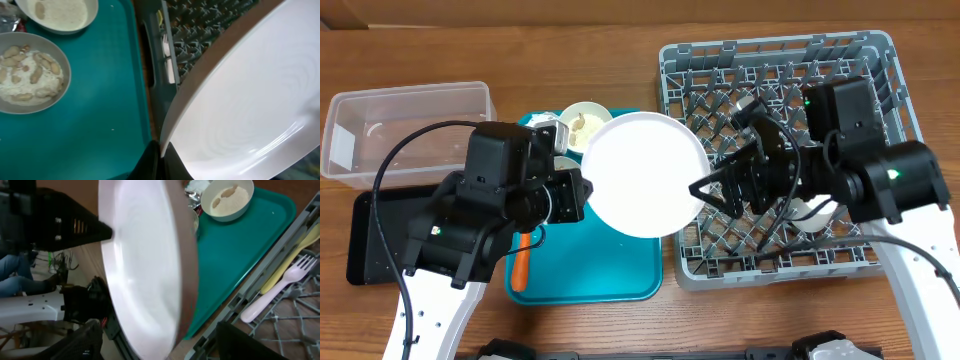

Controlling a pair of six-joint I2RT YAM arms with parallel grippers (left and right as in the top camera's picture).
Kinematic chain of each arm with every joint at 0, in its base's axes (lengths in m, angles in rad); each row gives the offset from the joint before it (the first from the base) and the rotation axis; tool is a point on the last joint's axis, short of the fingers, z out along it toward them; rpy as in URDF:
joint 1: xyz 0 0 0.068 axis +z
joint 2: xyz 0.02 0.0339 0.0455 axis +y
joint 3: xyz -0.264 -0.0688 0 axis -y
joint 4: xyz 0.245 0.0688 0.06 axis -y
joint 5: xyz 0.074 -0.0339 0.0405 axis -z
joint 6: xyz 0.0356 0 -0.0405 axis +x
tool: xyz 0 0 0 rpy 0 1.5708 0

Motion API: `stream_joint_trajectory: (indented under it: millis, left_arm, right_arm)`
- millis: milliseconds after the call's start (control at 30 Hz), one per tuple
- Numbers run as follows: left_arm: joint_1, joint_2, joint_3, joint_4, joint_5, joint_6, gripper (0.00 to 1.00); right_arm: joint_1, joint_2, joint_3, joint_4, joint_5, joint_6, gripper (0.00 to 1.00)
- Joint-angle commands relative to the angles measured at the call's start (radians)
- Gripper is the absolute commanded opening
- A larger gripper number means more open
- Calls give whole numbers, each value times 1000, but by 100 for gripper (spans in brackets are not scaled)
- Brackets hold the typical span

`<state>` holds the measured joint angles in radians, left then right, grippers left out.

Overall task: Sort waste into correct bins and load items into the dishwasher rack
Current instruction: 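Grasp the plate with the right gripper and stand it in the rack's back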

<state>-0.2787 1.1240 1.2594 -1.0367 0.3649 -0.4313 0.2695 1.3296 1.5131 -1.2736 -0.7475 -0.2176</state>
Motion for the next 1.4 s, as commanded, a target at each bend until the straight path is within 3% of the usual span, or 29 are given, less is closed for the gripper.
stream_joint_trajectory:
  millis: [0,67,200,233,400,467,533,567,633,800,933,1000,1200,1367]
  left_arm:
    - [3,-19,22,18,78,36,4]
    - [3,-21,22,26,83,35,4]
    - [3,-21,22,36,85,35,4]
    - [2,-21,22,43,85,36,4]
    - [2,-21,22,60,82,36,4]
    - [2,-21,22,61,80,36,14]
    - [2,-21,22,58,77,38,58]
    - [2,-21,22,52,71,47,67]
    - [3,-21,23,27,41,70,73]
    - [2,-21,41,-71,-101,73,74]
    - [2,-21,74,-153,-167,73,73]
    - [-3,-21,85,-203,-197,73,73]
    - [-26,-21,85,-234,-197,73,72]
    - [-32,-21,85,-229,-196,73,72]
  right_arm:
    - [5,34,-4,16,-7,-14,68]
    - [5,49,-4,26,-26,-14,62]
    - [5,60,-4,54,-51,-14,39]
    - [5,59,-3,66,-52,-14,28]
    - [5,56,0,75,-66,-9,4]
    - [5,53,1,76,-58,11,4]
    - [4,47,5,72,-24,21,4]
    - [3,43,10,73,31,60,4]
    - [3,32,23,71,190,170,4]
    - [-14,-8,51,42,643,430,4]
    - [-71,-40,53,39,803,501,4]
    - [-137,-45,53,47,908,491,4]
    - [-249,-12,51,92,940,283,4]
    - [-342,59,51,106,987,215,4]
